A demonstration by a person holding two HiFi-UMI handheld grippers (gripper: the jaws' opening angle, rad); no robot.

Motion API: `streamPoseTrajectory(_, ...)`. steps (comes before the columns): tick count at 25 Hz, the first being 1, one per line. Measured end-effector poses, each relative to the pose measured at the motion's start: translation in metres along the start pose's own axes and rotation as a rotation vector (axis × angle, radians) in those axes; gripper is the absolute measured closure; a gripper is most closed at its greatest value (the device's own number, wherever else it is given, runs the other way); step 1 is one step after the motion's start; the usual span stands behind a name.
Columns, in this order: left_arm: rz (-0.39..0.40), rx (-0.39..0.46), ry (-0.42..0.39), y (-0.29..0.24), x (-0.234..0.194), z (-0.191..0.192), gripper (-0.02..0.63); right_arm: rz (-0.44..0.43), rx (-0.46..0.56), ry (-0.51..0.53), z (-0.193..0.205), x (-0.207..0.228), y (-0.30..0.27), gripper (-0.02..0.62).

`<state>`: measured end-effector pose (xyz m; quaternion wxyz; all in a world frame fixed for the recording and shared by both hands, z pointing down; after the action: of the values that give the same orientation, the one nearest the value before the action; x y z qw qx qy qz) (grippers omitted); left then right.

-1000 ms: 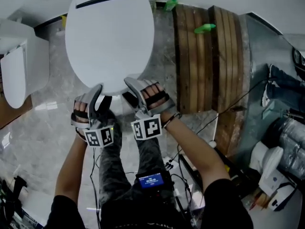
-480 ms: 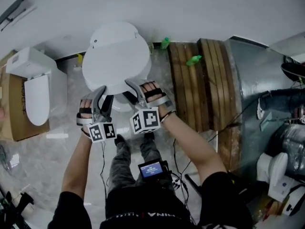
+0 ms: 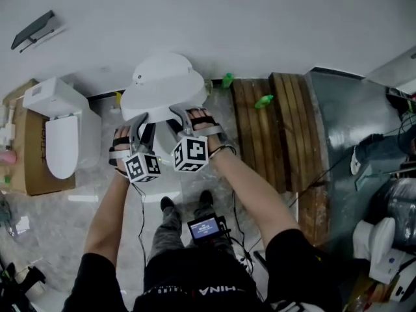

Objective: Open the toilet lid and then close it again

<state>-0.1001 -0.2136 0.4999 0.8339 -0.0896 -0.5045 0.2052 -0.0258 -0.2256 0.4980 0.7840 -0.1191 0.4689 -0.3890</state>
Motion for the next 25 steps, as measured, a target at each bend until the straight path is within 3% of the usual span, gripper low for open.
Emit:
streamPoseTrajectory(18, 0.053, -0.134, 0.093, -0.032, -0.059, -0.020, 0.457, -0.096, 0.045, -0.060, -0.014, 0.066, -0.012, 0.423)
streamPoseTrajectory(25, 0.026, -0.077, 0.137, -0.069, -0.115, -0.024, 0.457, -0.097, 0.048, -0.129, -0.030, 0.126, -0.035, 0.425)
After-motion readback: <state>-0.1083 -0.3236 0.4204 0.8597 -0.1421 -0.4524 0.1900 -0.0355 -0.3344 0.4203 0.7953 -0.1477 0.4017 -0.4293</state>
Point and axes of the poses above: the fingertips, and each gripper's own axes: y backward along the fingers, x to its right, z out of its underside, the point moved 4 cm from there along y, backward along the fingers, and after that the axes turned 5 degrees about -z, right-handed, at the moved point
